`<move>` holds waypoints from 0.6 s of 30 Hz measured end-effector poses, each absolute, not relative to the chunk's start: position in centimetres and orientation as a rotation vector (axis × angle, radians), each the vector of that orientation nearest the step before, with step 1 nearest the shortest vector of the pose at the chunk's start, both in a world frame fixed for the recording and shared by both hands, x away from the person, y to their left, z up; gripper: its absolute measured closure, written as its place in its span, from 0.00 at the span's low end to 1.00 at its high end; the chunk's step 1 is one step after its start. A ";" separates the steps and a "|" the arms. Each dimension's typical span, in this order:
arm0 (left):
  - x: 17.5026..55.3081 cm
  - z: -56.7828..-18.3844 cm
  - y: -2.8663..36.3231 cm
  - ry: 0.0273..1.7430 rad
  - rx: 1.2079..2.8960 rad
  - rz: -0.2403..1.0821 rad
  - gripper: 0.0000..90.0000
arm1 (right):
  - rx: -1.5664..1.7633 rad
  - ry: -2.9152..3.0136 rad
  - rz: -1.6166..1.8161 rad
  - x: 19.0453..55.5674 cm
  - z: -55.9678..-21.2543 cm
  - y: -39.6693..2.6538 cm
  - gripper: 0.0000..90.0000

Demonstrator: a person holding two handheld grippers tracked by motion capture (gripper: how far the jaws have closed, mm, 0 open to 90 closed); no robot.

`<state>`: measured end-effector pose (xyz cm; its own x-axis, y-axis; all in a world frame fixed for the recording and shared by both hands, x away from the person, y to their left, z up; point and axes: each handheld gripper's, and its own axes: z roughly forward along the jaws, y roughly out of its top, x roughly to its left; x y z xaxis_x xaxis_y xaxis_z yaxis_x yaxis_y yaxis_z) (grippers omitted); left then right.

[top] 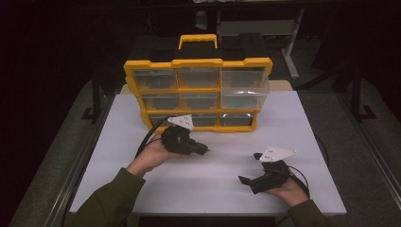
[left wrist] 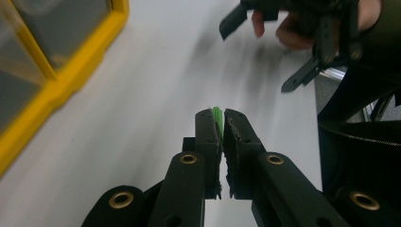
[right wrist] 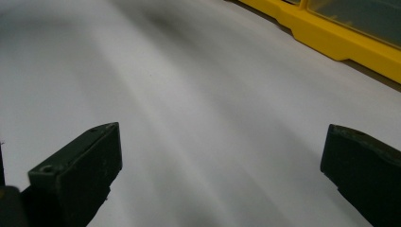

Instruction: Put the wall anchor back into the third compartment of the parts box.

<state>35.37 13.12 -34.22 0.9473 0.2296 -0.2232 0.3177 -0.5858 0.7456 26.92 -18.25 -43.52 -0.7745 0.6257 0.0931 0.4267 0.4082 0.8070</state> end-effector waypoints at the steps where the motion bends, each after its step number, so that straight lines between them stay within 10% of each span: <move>1: 35.5 -33.9 13.1 0.379 2.219 -0.121 0.95 | 0.929 2.438 1.301 26.9 -43.5 -18.3 0.00; 18: 36.9 -26.0 13.1 0.322 2.196 -0.074 0.95 | 0.928 2.438 1.304 26.9 -43.5 -18.3 0.00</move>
